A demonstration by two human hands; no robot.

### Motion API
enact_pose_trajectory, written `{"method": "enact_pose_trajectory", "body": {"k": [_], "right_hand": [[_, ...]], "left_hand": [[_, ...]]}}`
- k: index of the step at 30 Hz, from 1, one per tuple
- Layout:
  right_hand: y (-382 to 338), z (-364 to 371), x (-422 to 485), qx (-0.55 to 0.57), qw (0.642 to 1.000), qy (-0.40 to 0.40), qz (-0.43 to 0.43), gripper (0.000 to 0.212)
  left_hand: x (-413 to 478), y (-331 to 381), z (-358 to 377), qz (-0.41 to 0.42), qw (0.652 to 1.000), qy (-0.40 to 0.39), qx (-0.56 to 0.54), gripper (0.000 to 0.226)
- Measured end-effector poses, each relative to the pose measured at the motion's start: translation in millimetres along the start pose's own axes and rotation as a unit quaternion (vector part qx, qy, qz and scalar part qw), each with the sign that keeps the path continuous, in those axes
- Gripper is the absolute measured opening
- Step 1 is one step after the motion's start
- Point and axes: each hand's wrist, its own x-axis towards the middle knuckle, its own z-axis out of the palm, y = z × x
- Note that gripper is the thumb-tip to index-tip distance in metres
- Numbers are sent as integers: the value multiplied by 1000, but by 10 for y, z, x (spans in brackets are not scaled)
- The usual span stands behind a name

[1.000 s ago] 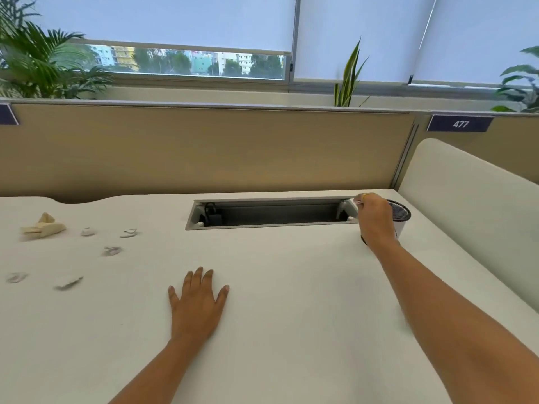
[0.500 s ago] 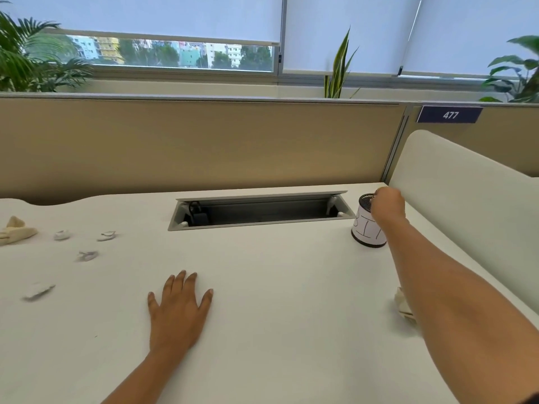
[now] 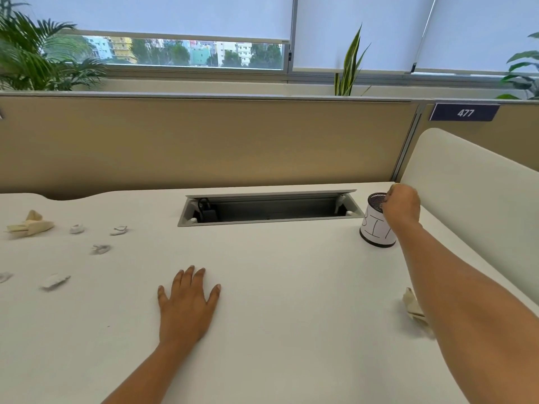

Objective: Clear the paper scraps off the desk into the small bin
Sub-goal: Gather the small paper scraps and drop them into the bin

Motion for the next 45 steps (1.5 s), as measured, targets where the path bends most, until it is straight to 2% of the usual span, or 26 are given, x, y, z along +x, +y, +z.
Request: {"method": "enact_pose_trajectory", "body": {"k": [5,7,11,14,17,19,25,28,33,40,45], "right_hand": [[-17,-11,-40,70,997,1,38,29],[-87,-4,-114,103,994,20,23,30],[-351,145,-481,86,990,48,-96,23],[-486,431,-924,92,979,-24,-180,20],[-536,755,-1326,47,962,-157,-216,24],[-556,905,-1498,2,948,-205,-244,29],[-570,1038,-1625,12,958,-180,-224,31],[-571,1048,-1624,12,957,-175,-230,30],[-586,1045,-1640,7,958,-171,-231,29],[-598,1050,-1646,0,960,-167,-224,27],[-593,1079,-1657,5,963,-154,-220,24]], "left_hand": [[18,-16,23,-1,1000,1,2,55],[21,-12,28,-2,1000,0,0,55],[19,-11,25,1,1000,1,-19,53],[10,-27,-8,-11,997,28,-71,47],[38,-132,-54,-65,990,56,-111,47],[94,-302,-91,-109,987,64,-103,54],[399,-1065,-338,-290,945,102,-109,75],[587,-1300,-429,-323,931,105,-134,81],[947,-1445,-510,-305,938,81,-142,86],[1449,-1393,-520,-244,956,41,-160,81],[1688,-1369,-474,-179,976,14,-120,77]]}}
